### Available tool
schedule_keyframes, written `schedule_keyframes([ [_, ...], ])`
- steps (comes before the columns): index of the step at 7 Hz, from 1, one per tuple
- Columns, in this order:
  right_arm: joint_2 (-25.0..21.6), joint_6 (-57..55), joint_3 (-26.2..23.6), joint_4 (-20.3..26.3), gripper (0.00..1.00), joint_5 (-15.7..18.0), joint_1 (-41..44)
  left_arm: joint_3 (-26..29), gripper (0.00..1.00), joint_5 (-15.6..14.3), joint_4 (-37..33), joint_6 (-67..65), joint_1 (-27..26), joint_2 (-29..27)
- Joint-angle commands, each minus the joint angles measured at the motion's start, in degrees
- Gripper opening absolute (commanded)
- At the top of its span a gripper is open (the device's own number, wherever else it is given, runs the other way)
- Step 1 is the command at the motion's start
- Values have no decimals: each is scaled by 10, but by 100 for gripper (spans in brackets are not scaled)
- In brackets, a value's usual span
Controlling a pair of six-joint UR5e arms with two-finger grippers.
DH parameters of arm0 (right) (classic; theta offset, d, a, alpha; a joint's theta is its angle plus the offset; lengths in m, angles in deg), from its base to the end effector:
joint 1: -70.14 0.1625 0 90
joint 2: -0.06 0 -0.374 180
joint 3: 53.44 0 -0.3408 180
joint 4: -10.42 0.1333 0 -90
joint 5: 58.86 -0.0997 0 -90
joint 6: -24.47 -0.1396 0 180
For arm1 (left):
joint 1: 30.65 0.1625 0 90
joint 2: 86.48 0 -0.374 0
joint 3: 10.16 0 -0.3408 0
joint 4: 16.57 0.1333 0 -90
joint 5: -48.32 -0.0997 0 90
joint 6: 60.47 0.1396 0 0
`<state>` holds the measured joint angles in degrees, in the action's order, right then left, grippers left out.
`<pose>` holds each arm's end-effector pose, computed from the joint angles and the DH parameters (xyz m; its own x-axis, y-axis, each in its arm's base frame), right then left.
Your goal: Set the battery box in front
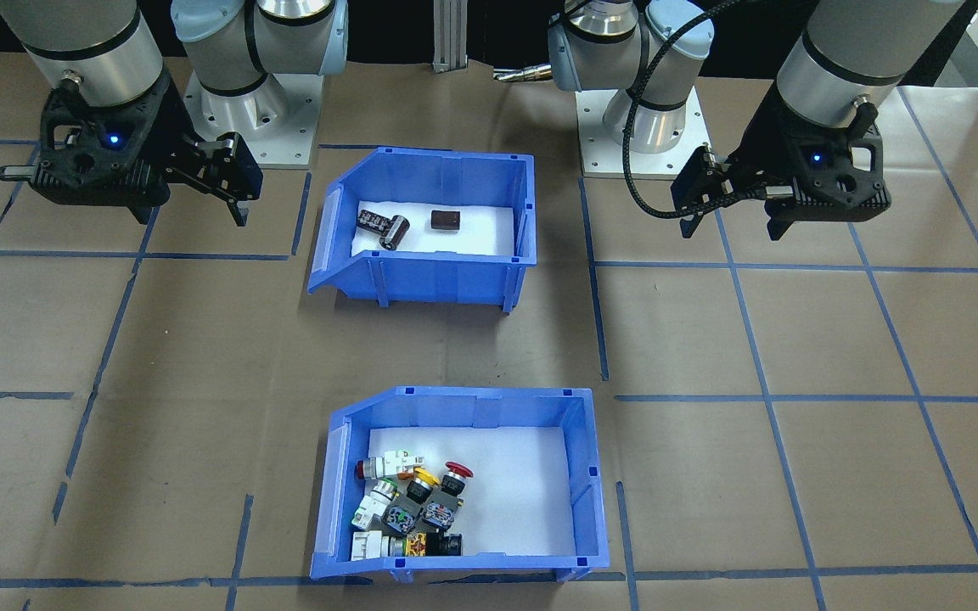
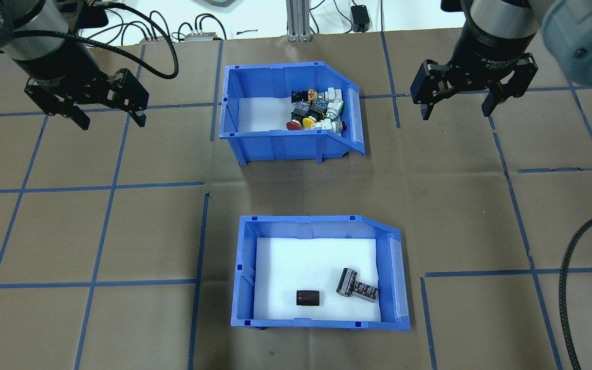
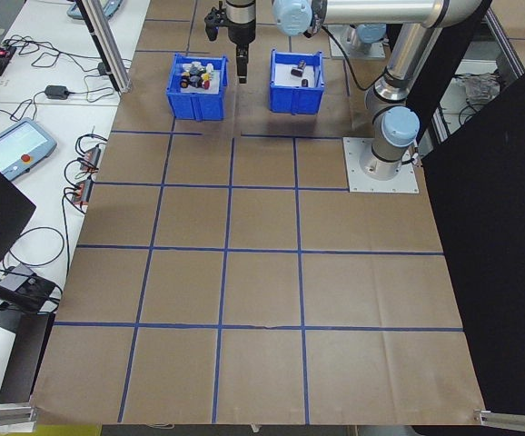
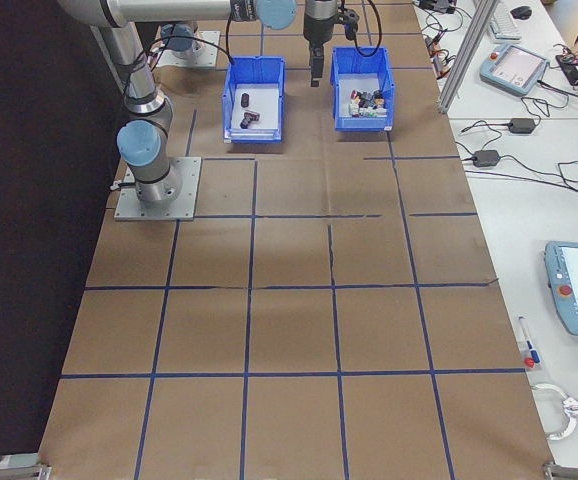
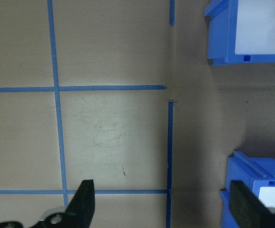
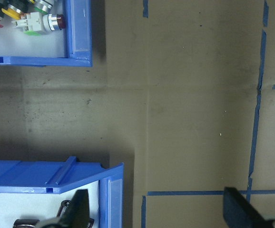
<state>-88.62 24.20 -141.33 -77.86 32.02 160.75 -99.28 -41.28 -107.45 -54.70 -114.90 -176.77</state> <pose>0.1359 -0.4454 0.3999 -0.9999 -0.0062 0.0154 -0.0059 0.9999 0.0162 -0.0893 -0.4529 0.3999 -1.0000 0.0003 0.0075 0.0003 1.0000 0.0043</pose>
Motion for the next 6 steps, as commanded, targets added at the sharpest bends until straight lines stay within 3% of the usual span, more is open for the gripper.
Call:
schedule_keyframes([
  [1, 1, 0, 0, 0, 100, 0, 0, -1, 100, -1, 0, -1, 0, 0],
  [4, 1, 1, 0, 0, 100, 0, 0, 1, 100, -1, 4, -3, 0, 11],
  [6, 1, 0, 0, 0, 100, 0, 0, -1, 100, 0, 11, -3, 1, -14],
])
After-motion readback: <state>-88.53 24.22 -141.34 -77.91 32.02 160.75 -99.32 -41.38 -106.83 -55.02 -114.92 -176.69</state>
